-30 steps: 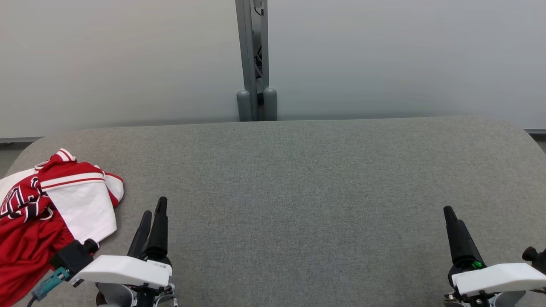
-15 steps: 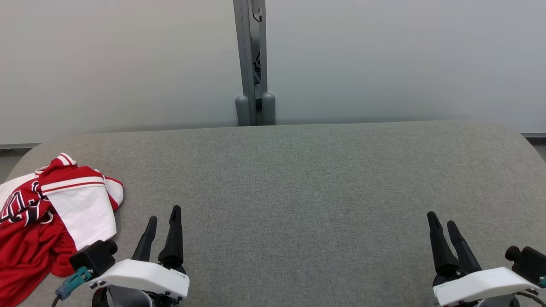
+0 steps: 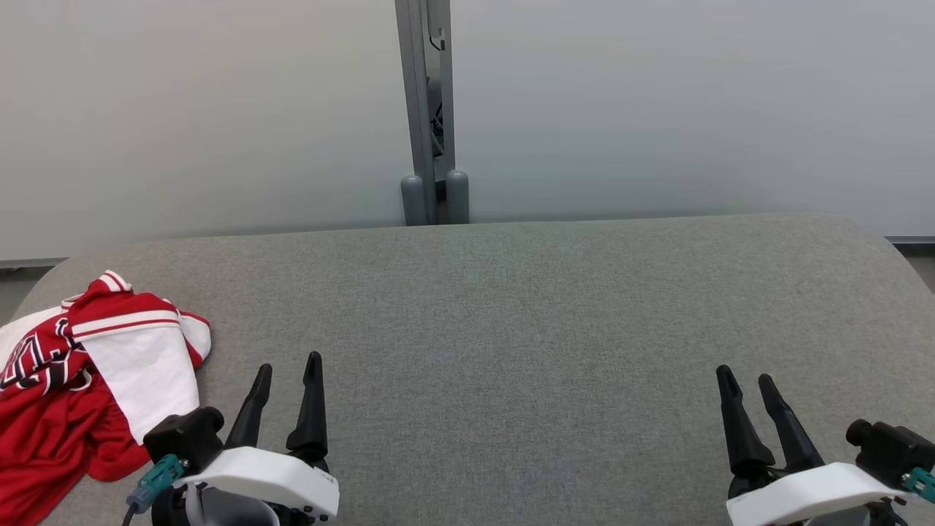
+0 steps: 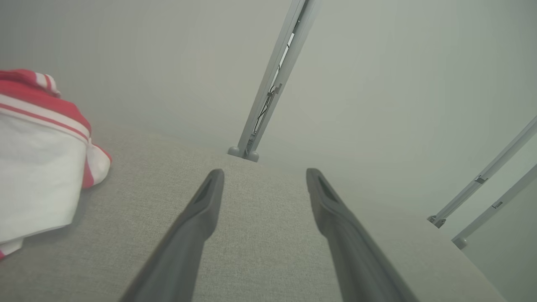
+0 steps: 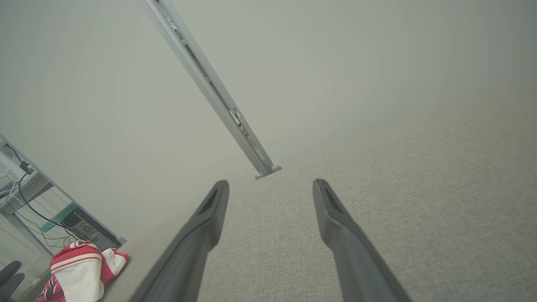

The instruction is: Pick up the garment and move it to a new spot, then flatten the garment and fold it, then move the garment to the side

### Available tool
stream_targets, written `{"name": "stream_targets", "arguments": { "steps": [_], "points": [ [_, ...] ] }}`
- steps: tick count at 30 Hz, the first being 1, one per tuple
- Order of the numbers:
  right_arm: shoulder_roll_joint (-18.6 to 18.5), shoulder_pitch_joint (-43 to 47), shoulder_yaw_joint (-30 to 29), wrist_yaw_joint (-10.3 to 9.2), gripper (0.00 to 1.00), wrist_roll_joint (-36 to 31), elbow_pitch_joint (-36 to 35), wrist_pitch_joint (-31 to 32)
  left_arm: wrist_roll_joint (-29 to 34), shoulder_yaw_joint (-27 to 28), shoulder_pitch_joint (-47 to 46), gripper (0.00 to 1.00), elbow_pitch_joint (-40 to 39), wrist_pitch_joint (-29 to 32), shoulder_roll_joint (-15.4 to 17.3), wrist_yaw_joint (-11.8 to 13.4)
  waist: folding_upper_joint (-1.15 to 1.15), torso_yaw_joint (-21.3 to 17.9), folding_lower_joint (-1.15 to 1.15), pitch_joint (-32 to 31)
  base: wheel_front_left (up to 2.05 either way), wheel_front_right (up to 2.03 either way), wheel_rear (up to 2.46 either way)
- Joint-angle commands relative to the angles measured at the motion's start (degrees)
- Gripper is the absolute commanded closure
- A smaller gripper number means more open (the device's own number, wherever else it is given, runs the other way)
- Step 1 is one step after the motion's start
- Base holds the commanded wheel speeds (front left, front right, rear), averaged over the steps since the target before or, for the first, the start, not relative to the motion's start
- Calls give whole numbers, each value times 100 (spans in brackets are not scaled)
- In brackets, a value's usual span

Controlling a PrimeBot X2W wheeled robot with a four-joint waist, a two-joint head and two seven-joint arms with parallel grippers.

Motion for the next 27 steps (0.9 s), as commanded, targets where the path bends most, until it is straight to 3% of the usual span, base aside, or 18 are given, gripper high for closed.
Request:
{"name": "stream_targets", "arguments": {
  "steps": [1, 27],
  "points": [
    [-37, -1, 26, 9, 0, -183, -96, -83, 197, -43, -4, 0, -70, -58, 45, 59, 0, -8, 0, -13, 0, 0, 0],
    [-58, 136, 165, 10, 0, -1538, -216, -412, 1548, -355, 95, 0, 7, -426, 93, 279, 0, -40, 0, -208, 0, 0, 0]
  ]
}}
